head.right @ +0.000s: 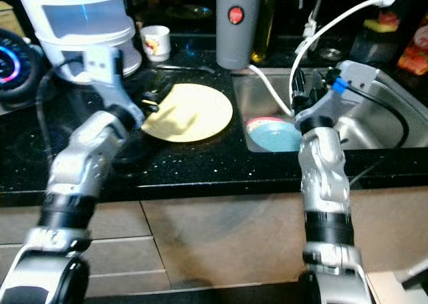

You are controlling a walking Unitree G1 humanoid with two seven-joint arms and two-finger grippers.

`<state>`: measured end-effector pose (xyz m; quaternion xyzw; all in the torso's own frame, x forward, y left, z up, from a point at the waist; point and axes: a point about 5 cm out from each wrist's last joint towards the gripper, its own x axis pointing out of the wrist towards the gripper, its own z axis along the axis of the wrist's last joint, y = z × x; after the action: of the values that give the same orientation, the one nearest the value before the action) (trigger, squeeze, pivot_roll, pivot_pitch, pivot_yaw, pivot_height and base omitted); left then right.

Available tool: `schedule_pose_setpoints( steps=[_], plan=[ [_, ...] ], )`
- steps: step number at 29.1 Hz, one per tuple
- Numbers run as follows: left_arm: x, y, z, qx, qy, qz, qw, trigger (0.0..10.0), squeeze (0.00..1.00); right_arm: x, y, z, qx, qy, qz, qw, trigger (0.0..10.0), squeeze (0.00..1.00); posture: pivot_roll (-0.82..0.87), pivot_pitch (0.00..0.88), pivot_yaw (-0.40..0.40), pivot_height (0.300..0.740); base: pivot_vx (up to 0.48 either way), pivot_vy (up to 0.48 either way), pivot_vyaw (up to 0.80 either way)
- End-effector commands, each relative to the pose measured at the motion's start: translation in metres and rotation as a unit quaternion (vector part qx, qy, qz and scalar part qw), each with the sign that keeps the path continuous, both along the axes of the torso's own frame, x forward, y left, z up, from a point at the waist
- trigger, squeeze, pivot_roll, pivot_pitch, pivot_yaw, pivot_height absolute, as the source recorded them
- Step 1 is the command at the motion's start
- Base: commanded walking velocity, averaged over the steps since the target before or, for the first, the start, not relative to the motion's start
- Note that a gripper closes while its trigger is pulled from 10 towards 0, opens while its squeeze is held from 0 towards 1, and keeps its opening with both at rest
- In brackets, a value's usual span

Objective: Kitchen organization

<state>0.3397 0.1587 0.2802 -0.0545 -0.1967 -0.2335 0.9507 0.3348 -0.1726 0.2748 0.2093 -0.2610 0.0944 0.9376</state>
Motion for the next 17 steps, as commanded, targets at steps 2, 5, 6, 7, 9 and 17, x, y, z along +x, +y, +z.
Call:
schedule_pose_setpoints(
  steps=[2, 5, 6, 7, 9, 17],
  plan=[
    [-0.022, -0.007, 0.009, -0.049, -0.022, -0.092, 0.994, 10.0, 0.00, -0.012, 0.012, 0.009, 0.036, -0.018, 0.107, 0.993, 10.0, 0.00, 0.03, 0.089, -0.002, 0.740, 0.000, 0.000, 0.00],
    [-0.052, -0.017, 0.003, -0.079, -0.004, -0.234, 0.969, 10.0, 0.00, -0.024, 0.024, 0.007, 0.050, -0.012, 0.228, 0.972, 10.0, 0.00, 0.03, 0.092, -0.011, 0.740, 0.000, 0.000, 0.00],
    [-0.059, -0.020, 0.001, -0.085, 0.005, -0.268, 0.960, 10.0, 0.00, -0.027, 0.028, 0.006, 0.050, -0.011, 0.261, 0.964, 10.0, 0.00, 0.04, 0.092, -0.013, 0.740, 0.000, 0.000, 0.00],
    [-0.064, -0.022, 0.000, -0.089, 0.011, -0.288, 0.953, 10.0, 0.00, -0.030, 0.031, 0.006, 0.049, -0.011, 0.281, 0.958, 10.0, 0.00, 0.04, 0.093, -0.015, 0.740, 0.000, 0.000, 0.00],
    [-0.068, -0.023, -0.004, -0.088, 0.024, -0.309, 0.947, 10.0, 0.00, -0.031, 0.035, 0.004, 0.040, -0.007, 0.298, 0.954, 10.0, 0.00, 0.04, 0.095, -0.018, 0.740, 0.000, 0.000, 0.00],
    [-0.088, -0.032, -0.058, 0.095, 0.144, -0.336, 0.926, 10.0, 0.00, -0.045, 0.056, -0.024, -0.062, 0.072, 0.409, 0.907, 10.0, 0.00, 0.04, 0.101, -0.029, 0.740, 0.000, 0.000, 0.00]
  ],
)
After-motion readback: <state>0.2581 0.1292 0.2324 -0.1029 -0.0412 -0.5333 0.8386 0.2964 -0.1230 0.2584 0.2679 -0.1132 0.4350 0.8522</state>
